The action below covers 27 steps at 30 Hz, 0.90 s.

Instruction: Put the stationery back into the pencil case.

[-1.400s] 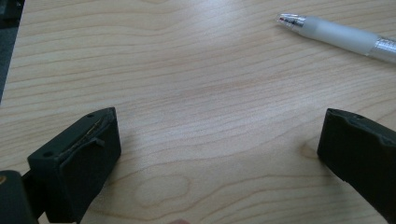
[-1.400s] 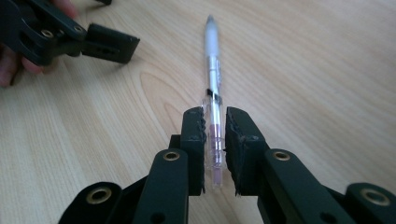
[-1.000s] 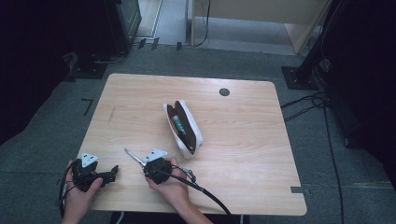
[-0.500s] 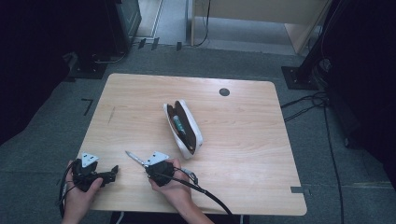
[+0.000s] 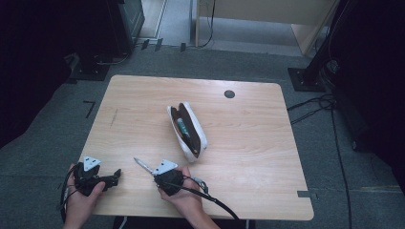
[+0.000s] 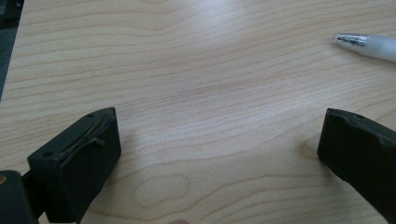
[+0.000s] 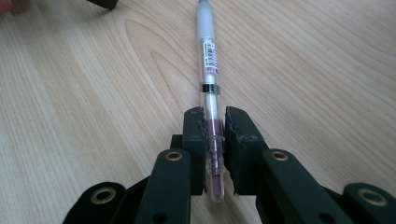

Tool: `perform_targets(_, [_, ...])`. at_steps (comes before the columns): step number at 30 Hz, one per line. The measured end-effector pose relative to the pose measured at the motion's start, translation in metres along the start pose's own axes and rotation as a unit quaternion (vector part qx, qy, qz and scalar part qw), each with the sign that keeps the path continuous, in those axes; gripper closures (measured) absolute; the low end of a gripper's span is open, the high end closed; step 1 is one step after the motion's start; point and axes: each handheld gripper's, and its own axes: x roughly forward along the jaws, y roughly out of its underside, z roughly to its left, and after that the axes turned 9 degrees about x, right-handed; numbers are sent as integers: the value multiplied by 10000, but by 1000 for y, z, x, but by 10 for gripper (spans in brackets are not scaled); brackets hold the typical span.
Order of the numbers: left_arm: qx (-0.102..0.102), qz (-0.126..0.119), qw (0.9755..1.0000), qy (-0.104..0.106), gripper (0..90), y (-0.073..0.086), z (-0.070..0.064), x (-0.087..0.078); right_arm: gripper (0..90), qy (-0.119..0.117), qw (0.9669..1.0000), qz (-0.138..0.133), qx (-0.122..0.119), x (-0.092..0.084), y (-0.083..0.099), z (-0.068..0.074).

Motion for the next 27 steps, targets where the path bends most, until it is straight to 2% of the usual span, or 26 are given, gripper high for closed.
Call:
perform_targets(16, [0,-2,10000,-1,0,0,0,0,799,64,9999,-102,-39,1,2,5])
perform_targets(20, [4,-1,10000,0,0,0,0,0,801,115,9997,-222,7,-1,4,4])
perform_targets(27, [0,-1,10000,1,0,0,0,0,802,132,9985,-520,97,-18,-6,-2])
